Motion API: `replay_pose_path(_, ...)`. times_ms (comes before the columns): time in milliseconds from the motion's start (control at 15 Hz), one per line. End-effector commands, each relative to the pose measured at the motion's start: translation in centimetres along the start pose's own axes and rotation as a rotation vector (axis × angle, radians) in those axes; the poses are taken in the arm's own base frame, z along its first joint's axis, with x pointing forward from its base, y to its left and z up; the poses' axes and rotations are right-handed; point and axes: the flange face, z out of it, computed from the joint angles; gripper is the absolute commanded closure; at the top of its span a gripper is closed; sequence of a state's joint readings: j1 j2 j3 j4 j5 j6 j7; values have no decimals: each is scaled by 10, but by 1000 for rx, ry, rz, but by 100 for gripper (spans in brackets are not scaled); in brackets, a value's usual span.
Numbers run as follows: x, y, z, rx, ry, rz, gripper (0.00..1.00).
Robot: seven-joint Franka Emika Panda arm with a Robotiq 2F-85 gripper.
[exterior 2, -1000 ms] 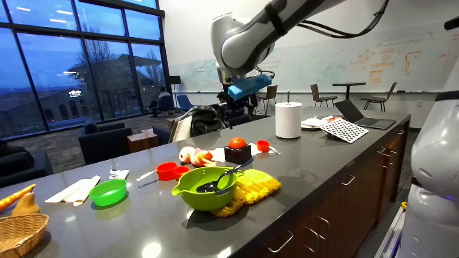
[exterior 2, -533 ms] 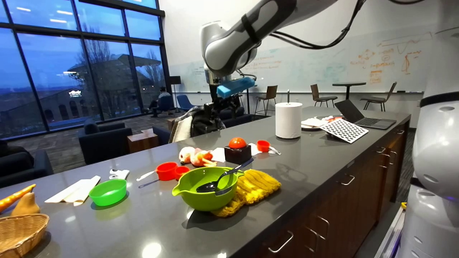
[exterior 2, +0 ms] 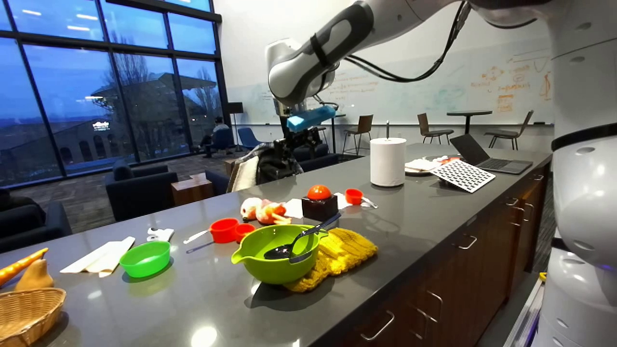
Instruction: Press the orange button.
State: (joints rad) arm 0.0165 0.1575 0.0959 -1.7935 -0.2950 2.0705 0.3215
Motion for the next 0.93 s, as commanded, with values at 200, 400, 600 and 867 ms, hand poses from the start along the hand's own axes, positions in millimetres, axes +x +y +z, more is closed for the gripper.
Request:
replay_pose_path(200, 0, 4, -2, -7, -19, -15, 0)
replay_pose_path(400, 1, 14, -1, -15, -33, -37, 0)
replay_pose_path(600, 5, 27, 5, 2, -50, -53, 0)
replay_pose_path(867, 13, 40, 15, 59, -64, -79, 0)
